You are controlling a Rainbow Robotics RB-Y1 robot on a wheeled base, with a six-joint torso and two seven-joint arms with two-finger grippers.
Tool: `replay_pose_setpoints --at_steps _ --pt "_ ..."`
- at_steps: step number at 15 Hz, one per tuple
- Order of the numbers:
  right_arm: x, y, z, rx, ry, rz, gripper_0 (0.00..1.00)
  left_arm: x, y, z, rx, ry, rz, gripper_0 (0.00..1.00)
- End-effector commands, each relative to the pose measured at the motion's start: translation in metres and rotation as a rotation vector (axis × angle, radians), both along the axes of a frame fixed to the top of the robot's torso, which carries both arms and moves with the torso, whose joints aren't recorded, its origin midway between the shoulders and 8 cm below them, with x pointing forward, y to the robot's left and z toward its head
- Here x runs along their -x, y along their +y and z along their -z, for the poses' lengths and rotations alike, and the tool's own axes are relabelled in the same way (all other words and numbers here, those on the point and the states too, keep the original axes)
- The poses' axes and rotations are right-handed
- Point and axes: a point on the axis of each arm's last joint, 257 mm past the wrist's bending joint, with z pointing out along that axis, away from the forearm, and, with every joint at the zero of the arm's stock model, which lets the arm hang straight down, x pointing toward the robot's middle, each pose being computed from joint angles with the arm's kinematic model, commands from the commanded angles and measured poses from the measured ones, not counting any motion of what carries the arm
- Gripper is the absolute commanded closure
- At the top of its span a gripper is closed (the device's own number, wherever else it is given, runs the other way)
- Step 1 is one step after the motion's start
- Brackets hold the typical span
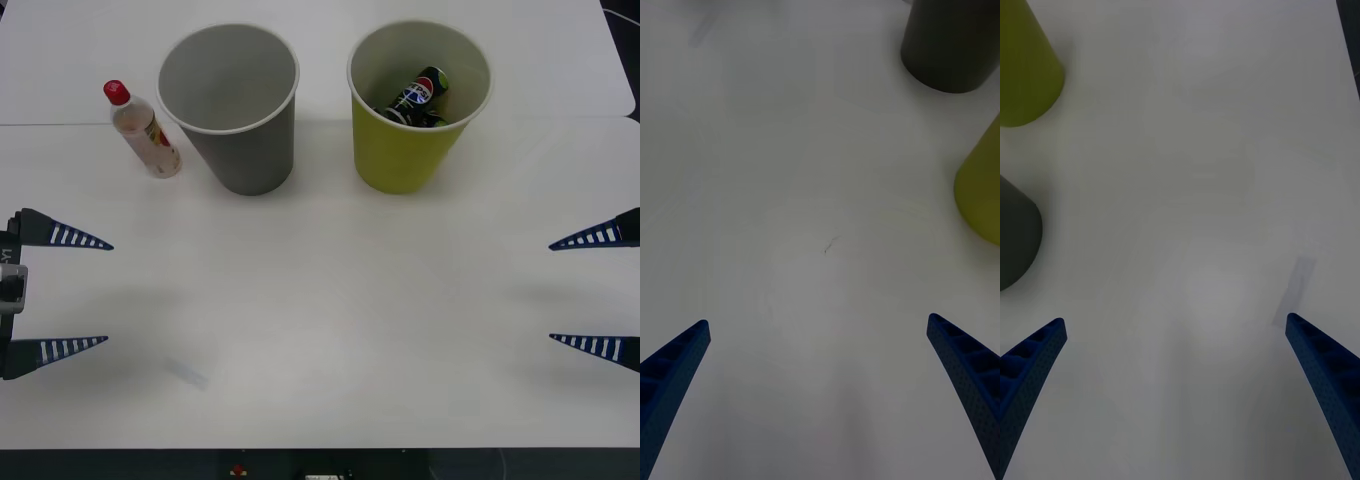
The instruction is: Put the can into the green bin and the plastic bottle into the gray bin
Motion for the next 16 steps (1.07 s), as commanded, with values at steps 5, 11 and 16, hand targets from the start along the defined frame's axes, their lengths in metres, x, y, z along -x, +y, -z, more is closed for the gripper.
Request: replay_pose_setpoints --at_steps 5,11,16 --pt "0.000 0.000 0.000 0.000 0.000 0.000 0.00 -0.002 0.000 -0.006 0.052 -0.003 -0.031 0.00" --pt "0.000 0.000 0.000 0.000 0.000 0.000 0.00 -0.004 -0.001 -0.002 0.136 0.022 -0.121 0.00" --pt "0.000 0.000 0.000 0.000 0.000 0.000 0.00 -0.014 -0.009 0.010 0.312 0.069 -0.294 0.00"
